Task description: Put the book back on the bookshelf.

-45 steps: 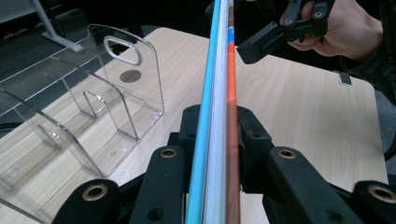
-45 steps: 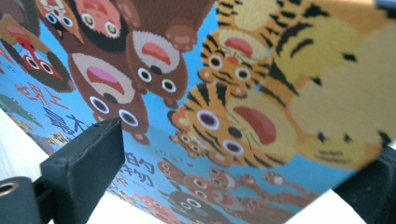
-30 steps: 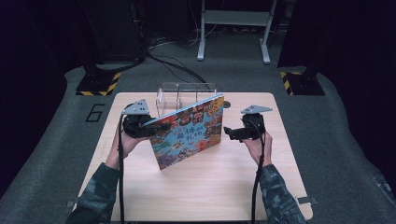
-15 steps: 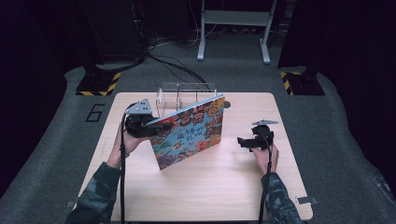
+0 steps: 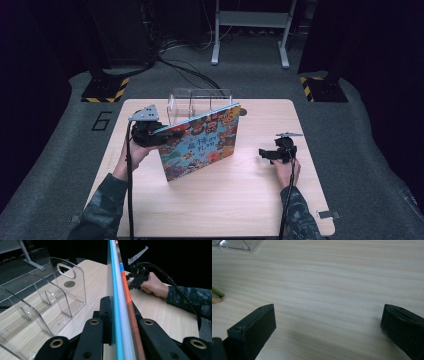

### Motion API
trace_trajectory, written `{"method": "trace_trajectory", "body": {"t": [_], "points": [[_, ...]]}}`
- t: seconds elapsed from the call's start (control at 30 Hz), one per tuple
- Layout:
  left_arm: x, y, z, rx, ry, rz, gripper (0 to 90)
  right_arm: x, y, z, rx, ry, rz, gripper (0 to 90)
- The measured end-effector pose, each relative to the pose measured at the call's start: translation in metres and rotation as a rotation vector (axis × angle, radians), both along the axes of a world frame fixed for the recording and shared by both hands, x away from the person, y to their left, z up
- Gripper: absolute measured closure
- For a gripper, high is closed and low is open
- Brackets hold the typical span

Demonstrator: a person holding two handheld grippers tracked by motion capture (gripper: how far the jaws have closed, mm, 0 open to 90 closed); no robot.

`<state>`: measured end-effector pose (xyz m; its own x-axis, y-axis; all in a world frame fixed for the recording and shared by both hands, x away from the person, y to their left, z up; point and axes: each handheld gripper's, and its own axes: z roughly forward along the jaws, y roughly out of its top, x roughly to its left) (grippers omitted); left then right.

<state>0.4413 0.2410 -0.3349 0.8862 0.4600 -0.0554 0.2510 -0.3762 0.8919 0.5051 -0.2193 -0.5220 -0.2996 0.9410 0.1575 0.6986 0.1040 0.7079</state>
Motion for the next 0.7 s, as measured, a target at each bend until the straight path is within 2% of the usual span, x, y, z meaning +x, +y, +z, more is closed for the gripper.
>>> {"method": "trace_trajectory", "body": {"t": [0.07,0.1,0.3,0.5,0.63,0.67,0.7], "points": [[-0.001,0.0,0.001,-0.014,0.001,0.015,80.5,-0.001,0.0,-0.001,-0.005,-0.005,0.0,0.0],[-0.001,0.0,0.003,-0.003,0.001,0.013,80.5,-0.001,-0.001,-0.001,-0.008,-0.009,0.0,0.0],[-0.001,0.002,0.012,-0.004,-0.008,0.029,80.5,-0.003,-0.002,-0.002,-0.011,-0.022,-0.007,0.0],[-0.003,0.009,0.02,-0.012,-0.014,0.048,80.6,-0.002,0.0,-0.004,-0.048,-0.038,0.0,0.0],[-0.005,0.014,0.026,-0.012,-0.033,0.061,80.5,-0.003,0.003,-0.004,-0.078,-0.042,0.005,0.0],[-0.006,0.015,0.027,-0.03,-0.035,0.065,80.5,-0.003,0.003,-0.004,-0.078,-0.041,0.004,0.0],[-0.006,0.016,0.029,-0.026,-0.036,0.064,80.5,-0.003,0.003,-0.004,-0.071,-0.042,0.0,0.0]]}}
